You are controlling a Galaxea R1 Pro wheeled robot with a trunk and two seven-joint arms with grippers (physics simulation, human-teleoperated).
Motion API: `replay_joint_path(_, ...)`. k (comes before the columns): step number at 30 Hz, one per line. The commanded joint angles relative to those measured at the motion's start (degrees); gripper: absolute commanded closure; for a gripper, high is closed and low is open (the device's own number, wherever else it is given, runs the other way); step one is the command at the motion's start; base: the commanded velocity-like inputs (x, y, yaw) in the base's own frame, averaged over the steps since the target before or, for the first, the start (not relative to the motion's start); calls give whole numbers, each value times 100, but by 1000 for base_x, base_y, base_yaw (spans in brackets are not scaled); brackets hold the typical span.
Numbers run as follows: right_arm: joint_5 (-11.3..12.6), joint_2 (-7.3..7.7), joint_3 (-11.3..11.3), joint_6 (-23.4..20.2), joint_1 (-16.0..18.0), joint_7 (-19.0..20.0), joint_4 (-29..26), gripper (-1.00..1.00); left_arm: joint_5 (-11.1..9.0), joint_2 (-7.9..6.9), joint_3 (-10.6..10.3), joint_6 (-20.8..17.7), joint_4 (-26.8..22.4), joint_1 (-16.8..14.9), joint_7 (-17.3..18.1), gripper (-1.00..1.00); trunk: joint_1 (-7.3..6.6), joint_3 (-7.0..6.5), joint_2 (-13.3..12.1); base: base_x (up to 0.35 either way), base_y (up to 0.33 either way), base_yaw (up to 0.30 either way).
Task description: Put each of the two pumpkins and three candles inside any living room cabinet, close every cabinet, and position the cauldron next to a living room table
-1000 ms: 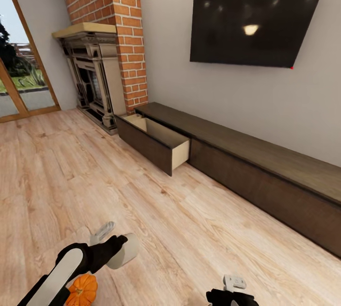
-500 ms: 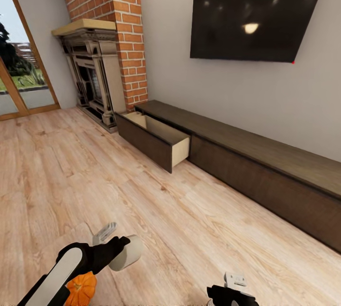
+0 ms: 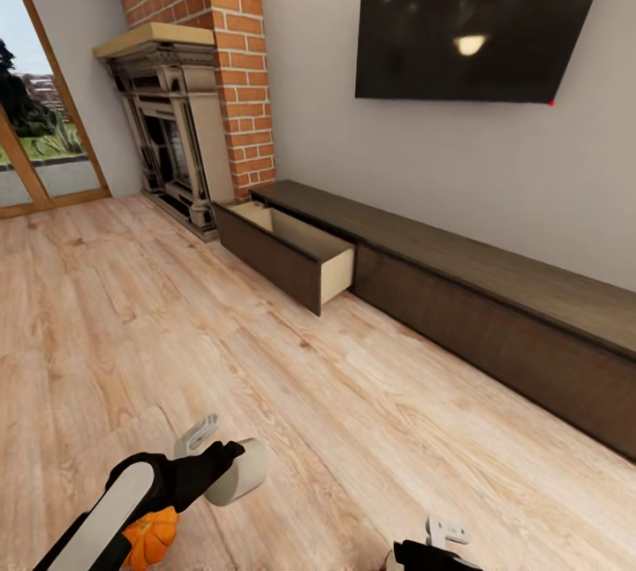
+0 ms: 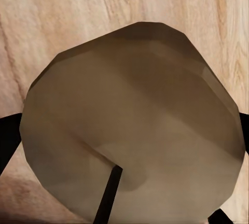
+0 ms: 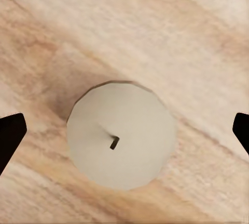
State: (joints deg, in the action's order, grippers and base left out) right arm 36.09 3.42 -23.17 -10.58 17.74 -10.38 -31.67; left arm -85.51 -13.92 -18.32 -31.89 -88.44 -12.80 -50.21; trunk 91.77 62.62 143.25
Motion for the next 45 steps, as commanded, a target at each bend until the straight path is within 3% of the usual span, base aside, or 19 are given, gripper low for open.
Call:
replay_joint_path(1,46,9,-48,-18,5,-53,-15,-100,-37,-4,-5,-17,-7,-5,-27,100,1,28,4,0,0,0)
replay_joint_path(9,47,9,-39,-15,6,-47,-15,-100,-761,-56,-11,-26,-15,-9,97,100,22,205,15,0,0,0)
replay_joint_path(12,47,9,-39,-14,6,-45,-15,-100,-1058,-76,-5,-175,-15,-10,540,100,29,272,19,0,0,0)
replay_joint_path(16,50,9,-39,-14,9,-44,-15,-100,-1304,-84,170,-915,5,-2,1649,100,40,360,24,0,0,0)
replay_joint_path(21,47,9,-39,-14,6,-43,-15,-100,-1349,-92,471,-1445,59,32,2741,100,53,471,31,0,0,0)
replay_joint_path(24,47,7,-39,-14,7,-43,-15,-100,-1354,-88,522,-1633,71,38,3014,100,60,538,35,0,0,0)
replay_joint_path(36,30,9,-64,-11,8,-26,-30,-100,-1363,-87,549,-1712,81,41,3121,100,91,804,51,0,0,0)
replay_joint_path(45,29,8,-72,-14,3,-19,-38,-100,-1371,-85,549,-1747,81,41,3122,100,91,804,51,0,0,0)
